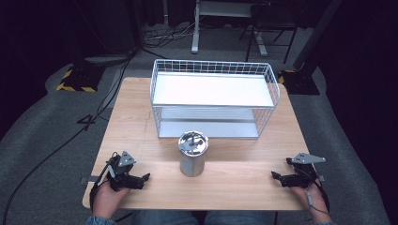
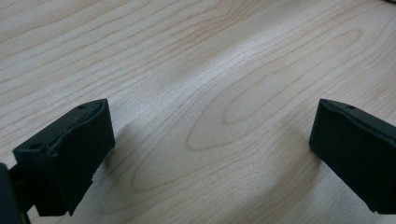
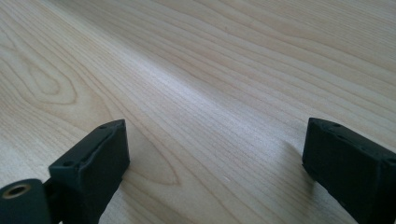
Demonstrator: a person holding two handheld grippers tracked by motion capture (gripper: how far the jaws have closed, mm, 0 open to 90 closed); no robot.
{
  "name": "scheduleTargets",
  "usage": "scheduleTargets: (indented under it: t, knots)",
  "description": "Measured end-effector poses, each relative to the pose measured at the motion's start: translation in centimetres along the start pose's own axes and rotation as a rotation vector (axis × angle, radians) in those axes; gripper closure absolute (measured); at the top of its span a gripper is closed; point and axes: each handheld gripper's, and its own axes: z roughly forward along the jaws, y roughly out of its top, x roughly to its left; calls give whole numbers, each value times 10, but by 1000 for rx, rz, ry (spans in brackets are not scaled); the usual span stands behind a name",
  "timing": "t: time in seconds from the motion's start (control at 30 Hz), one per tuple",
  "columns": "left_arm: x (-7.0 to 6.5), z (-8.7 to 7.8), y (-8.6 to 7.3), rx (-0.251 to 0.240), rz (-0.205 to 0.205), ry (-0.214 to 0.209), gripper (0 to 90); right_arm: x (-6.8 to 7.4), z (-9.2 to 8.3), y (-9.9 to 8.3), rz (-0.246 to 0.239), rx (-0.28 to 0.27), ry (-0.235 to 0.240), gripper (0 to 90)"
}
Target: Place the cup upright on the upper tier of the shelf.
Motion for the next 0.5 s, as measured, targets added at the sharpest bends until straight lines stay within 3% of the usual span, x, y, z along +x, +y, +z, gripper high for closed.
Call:
scheduleTargets:
  t: [0.3,0.4,0.5]
  knots:
    - [-1,0,1,10,11,2,0,1,-1,0,-13,-7,-1,86]
    - [-2,-2,3,15,-20,-9,0,1,-1,0,-17,-11,-1,97]
    - [-2,-7,6,-11,-39,-8,0,1,-1,0,-15,-10,-3,97]
